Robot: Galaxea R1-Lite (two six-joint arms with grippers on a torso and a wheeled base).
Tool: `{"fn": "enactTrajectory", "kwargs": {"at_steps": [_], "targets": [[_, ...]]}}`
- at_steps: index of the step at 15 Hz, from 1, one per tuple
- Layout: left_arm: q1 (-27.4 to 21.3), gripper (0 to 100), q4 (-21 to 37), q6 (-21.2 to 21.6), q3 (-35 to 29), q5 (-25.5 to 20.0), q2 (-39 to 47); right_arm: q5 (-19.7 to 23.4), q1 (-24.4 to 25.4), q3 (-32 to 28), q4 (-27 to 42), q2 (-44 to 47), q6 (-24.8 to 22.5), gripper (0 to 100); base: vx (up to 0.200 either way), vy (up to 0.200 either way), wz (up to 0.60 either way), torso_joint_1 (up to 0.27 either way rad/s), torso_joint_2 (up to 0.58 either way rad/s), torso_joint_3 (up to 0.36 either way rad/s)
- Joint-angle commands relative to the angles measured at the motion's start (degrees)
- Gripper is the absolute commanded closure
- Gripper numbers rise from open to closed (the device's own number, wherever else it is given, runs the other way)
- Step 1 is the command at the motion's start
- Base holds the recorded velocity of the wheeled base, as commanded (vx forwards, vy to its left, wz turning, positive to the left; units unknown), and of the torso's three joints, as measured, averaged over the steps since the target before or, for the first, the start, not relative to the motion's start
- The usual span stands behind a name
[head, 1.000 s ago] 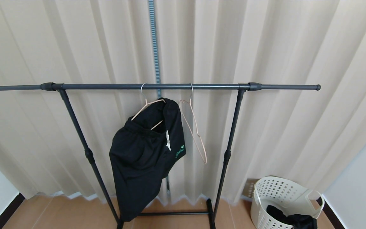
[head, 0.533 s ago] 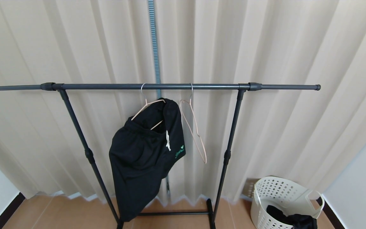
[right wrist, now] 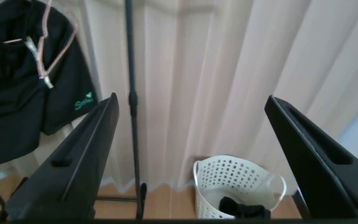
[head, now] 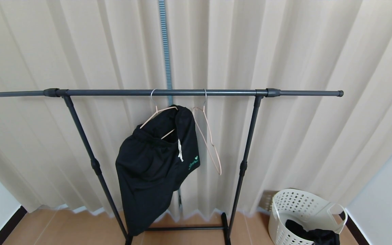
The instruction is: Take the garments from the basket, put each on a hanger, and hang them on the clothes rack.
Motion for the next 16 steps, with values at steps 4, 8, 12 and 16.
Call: {"fn": "enactTrajectory", "kwargs": {"at_steps": [4, 8, 12, 16], "targets": [[0.0, 0, 0.0, -0.2, -0.1, -0.1, 0.0, 0.5, 0.1, 0.0, 0.2, 0.2, 0.0, 0, 0.0, 0.0, 0.0, 0.0, 0.0, 0.0], [0.0, 0, 0.0, -0.3, -0.1, -0.1, -0.1, 0.5, 0.1, 0.0, 0.2, 0.2, 0.1, 0, 0.0, 0.0, 0.0, 0.0, 0.0, 0.0], [0.0, 0, 0.0, -0.2, -0.1, -0.1, -0.1, 0.5, 0.1, 0.0, 0.2, 0.2, 0.1, 0, 0.0, 0.0, 0.0, -0.019, 0.04, 0.023], [0.0, 0, 0.0, -0.2, -0.1, -0.1, 0.0, 0.5, 0.1, 0.0, 0.2, 0.2, 0.1, 0, 0.0, 0.0, 0.0, -0.141, 0.33, 0.171]]}}
